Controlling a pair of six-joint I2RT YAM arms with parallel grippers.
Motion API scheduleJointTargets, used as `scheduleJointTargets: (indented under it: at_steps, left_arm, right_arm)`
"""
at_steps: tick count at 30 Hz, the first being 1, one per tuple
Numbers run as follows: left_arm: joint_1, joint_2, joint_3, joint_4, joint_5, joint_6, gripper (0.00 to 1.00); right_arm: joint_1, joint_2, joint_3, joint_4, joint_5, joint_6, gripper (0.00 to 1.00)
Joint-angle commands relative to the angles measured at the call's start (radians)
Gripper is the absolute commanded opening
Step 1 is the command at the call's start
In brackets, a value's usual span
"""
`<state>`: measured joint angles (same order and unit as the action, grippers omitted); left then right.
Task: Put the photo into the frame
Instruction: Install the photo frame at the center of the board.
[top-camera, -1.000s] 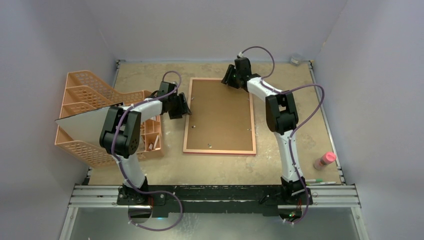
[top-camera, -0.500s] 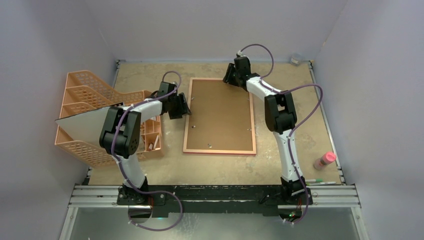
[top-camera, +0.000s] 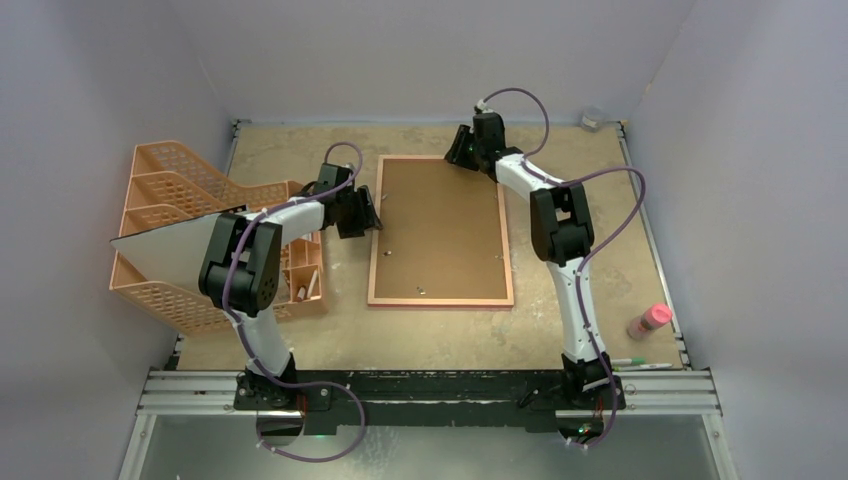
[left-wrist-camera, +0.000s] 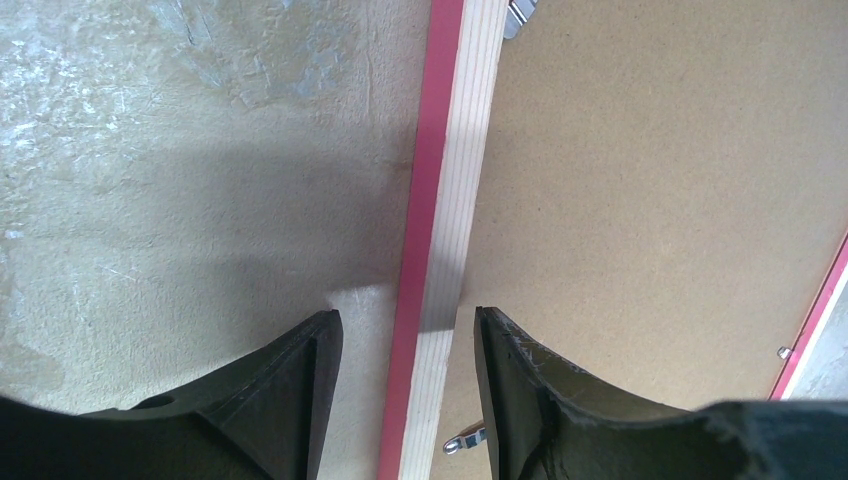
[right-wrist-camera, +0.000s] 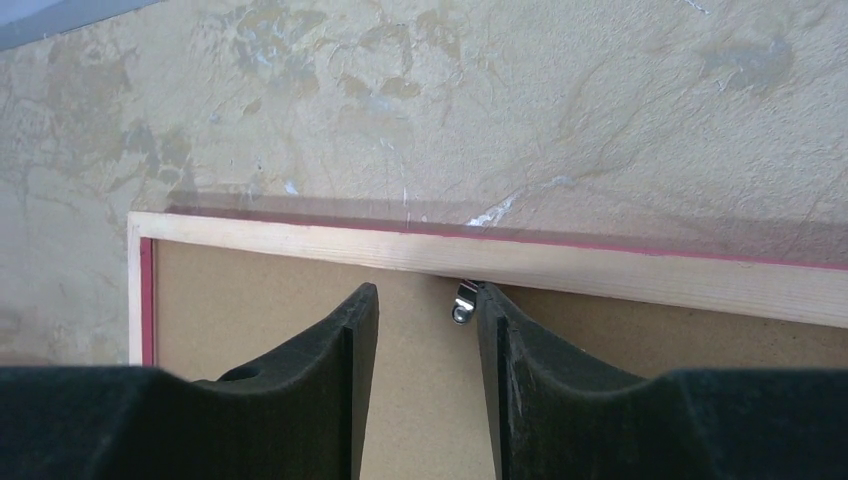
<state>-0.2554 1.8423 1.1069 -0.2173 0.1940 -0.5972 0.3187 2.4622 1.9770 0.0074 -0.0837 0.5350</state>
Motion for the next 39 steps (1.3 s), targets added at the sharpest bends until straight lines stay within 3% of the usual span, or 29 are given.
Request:
scheduleJointTargets:
  at_steps: [1, 3, 6, 9, 19, 36, 39]
  left_arm:
    - [0.001, 0.017, -0.028, -0.042, 0.005, 0.022, 0.54]
    - [0.001, 0.016, -0.023, -0.046, -0.008, 0.023, 0.54]
    - [0.001, 0.013, -0.007, -0.054, -0.025, 0.023, 0.54]
    - [0.001, 0.013, 0.014, -0.065, -0.05, 0.027, 0.54]
    - [0.001, 0.025, 0.024, -0.065, -0.054, 0.022, 0.48]
    - [-0.001, 0.039, 0.001, -0.05, -0.006, 0.003, 0.4]
    - [-0.001, 0.049, 0.004, -0.069, -0.025, 0.0, 0.4]
  right_arm:
    - [0.005, -0.012, -0.022, -0.055, 0.0, 0.019, 0.45]
    - [0.004, -0.046, -0.022, -0.067, 0.028, 0.028, 0.5]
    - [0.005, -0.105, -0.022, -0.096, 0.058, 0.056, 0.65]
    - [0.006, -0.168, -0.072, -0.1, 0.07, 0.103, 0.68]
    - [0.154, -0.207, -0.231, -0.011, -0.105, 0.254, 0.52]
    - [0.244, -0.103, -0.187, 0.097, -0.133, 0.357, 0.42]
    - [0.247, -0.075, -0.168, 0.101, -0.155, 0.363, 0.36]
